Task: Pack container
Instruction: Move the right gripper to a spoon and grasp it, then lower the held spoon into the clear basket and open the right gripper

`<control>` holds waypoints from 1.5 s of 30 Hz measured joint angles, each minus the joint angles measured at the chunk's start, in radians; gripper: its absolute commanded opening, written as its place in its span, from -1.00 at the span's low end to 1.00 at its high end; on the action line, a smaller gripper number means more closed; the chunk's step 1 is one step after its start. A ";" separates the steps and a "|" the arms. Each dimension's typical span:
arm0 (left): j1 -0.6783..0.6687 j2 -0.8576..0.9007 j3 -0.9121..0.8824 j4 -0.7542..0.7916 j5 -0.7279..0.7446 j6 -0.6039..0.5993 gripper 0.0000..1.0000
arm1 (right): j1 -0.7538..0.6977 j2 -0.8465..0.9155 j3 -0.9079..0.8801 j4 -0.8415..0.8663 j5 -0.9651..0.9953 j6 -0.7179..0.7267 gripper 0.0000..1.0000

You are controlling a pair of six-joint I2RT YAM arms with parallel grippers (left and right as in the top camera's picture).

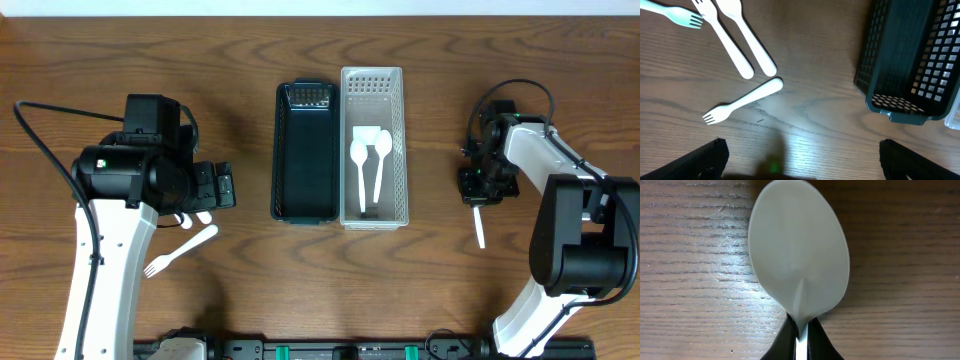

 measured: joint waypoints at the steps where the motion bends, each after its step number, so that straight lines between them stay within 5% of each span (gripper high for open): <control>1: 0.000 0.000 0.000 0.000 0.000 0.000 0.96 | 0.000 0.000 0.000 0.002 0.000 0.000 -0.97; 10: 0.000 0.000 0.000 0.000 0.000 0.000 0.96 | 0.006 0.031 0.083 -0.023 -0.003 0.022 -0.98; 16: 0.000 0.000 0.000 0.005 0.000 0.000 0.96 | 0.087 0.058 0.471 -0.222 -0.005 0.091 -0.97; 24: 0.000 0.000 0.000 0.009 0.000 0.000 0.96 | 0.317 0.040 0.846 -0.217 -0.019 0.355 -0.97; 31: 0.000 0.000 0.000 0.009 0.000 0.000 0.96 | 0.492 0.057 0.828 -0.188 -0.008 0.612 -0.97; 41: 0.000 0.000 0.000 0.009 -0.010 0.000 0.96 | 0.521 0.245 0.677 -0.226 0.017 0.789 -0.98; 43: 0.000 0.000 0.000 0.009 -0.012 0.000 0.96 | 0.521 0.268 0.657 -0.227 0.019 0.797 -0.82; 45: 0.000 0.000 0.000 0.009 -0.012 0.000 0.96 | 0.521 0.275 0.648 -0.223 0.019 0.802 -0.43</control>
